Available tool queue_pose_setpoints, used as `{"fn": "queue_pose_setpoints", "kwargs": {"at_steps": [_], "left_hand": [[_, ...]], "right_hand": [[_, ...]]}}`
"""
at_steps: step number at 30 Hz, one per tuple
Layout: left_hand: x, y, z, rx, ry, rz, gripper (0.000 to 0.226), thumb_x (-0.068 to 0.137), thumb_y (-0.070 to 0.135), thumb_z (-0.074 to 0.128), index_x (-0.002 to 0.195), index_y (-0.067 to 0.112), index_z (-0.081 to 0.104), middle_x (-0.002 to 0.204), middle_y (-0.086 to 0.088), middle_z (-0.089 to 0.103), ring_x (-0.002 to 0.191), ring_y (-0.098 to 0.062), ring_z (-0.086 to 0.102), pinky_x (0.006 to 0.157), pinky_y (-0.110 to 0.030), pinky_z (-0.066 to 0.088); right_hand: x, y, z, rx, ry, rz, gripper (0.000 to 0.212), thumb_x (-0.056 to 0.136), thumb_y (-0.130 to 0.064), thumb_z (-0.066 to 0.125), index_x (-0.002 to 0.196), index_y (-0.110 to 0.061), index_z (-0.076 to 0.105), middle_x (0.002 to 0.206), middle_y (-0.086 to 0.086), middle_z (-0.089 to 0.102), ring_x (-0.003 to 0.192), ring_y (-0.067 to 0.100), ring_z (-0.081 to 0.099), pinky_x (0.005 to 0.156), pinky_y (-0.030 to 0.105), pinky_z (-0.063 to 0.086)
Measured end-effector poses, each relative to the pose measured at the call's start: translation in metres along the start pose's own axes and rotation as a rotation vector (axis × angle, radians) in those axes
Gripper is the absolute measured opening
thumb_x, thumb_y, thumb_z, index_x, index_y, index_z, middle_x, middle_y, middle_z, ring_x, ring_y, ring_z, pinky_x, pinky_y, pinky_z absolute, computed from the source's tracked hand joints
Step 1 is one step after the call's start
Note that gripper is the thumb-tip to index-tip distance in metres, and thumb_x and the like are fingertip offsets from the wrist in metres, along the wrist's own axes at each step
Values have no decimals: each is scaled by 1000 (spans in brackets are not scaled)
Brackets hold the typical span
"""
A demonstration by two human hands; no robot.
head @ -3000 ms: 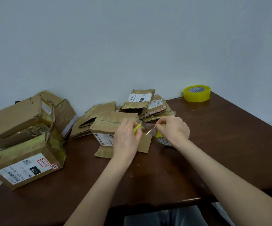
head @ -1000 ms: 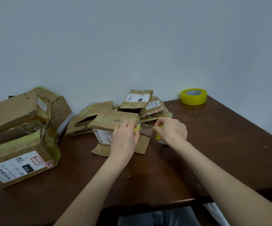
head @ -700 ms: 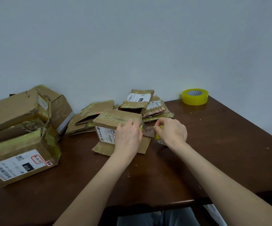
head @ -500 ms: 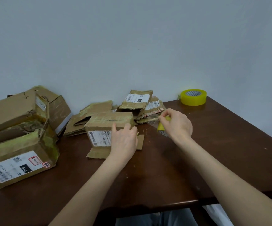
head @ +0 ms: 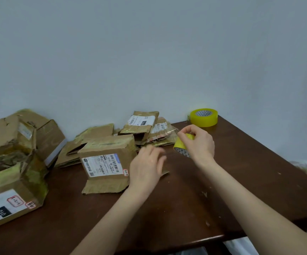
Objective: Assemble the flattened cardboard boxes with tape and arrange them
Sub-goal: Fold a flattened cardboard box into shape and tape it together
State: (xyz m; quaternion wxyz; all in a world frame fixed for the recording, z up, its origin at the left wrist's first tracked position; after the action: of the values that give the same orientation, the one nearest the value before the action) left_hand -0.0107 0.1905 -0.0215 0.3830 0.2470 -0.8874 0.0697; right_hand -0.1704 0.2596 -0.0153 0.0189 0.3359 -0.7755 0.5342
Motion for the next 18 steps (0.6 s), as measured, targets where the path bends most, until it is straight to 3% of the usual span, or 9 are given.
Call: {"fn": "queue_pose_setpoints", "kwargs": {"at_steps": [2, 3, 6, 8, 11, 13, 15, 18], "left_hand": [[31, 17, -25, -80, 183, 35, 23, 85, 33, 59, 99, 19, 71, 91, 4, 64, 86, -16, 57, 64, -25, 45], [46, 25, -28, -94, 171, 50, 25, 84, 33, 63, 102, 19, 72, 93, 3, 65, 89, -18, 56, 68, -26, 45], [71, 35, -2, -82, -101, -14, 31, 83, 40, 67, 108, 22, 72, 106, 4, 67, 101, -22, 52, 78, -32, 42], [74, 34, 13, -128, -179, -66, 25, 83, 40, 67, 101, 25, 74, 101, 5, 68, 101, -21, 52, 75, -30, 39], [74, 31, 28, -357, -256, -204, 14, 83, 31, 69, 91, 22, 77, 88, 5, 72, 82, -10, 60, 72, -25, 42], [74, 30, 34, -496, -261, -306, 10, 84, 26, 69, 84, 20, 77, 77, 7, 70, 66, -1, 55, 65, -19, 41], [75, 27, 38, -554, -236, -390, 8, 85, 23, 67, 79, 22, 73, 69, 11, 63, 62, -1, 51, 61, -18, 37], [76, 25, 44, -577, -195, -453, 15, 86, 21, 65, 72, 26, 65, 64, 14, 57, 62, -4, 51, 65, -25, 41]], "right_hand": [[0, 0, -6, -51, 21, -27, 12, 89, -39, 62, 87, -27, 66, 86, -13, 57, 92, 19, 57, 74, 32, 41], [0, 1, -8, -65, 30, -39, 12, 90, -38, 62, 88, -27, 67, 87, -13, 58, 93, 20, 58, 76, 33, 42], [-1, 3, -14, -90, 40, -70, 12, 90, -35, 62, 92, -25, 68, 94, -7, 65, 94, 22, 59, 77, 35, 44], [0, 6, -18, -68, 46, -85, 10, 90, -33, 62, 91, -25, 68, 96, -6, 67, 94, 22, 59, 77, 36, 44], [2, 11, -25, -25, 43, -126, 10, 91, -32, 60, 90, -26, 68, 97, -7, 67, 95, 19, 59, 78, 35, 44], [4, 16, -25, -13, 23, -132, 10, 92, -33, 59, 95, -27, 66, 97, -9, 65, 95, 18, 59, 77, 32, 43], [6, 21, -21, 24, -26, -106, 26, 89, -38, 63, 113, -29, 60, 93, -11, 61, 93, 18, 60, 77, 32, 44], [13, 32, -16, 181, -116, 6, 72, 81, -41, 72, 143, -29, 37, 94, -9, 63, 95, 14, 58, 85, 33, 45]]}}
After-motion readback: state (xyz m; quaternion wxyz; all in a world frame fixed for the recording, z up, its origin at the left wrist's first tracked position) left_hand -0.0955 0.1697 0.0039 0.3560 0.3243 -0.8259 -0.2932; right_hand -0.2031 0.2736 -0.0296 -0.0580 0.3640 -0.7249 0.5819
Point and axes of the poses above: each hand's wrist, its own x-axis towards the middle knuckle, its own z-axis out of the palm, y = z × x, the point moved 9 cm from there along x, towards the middle knuckle
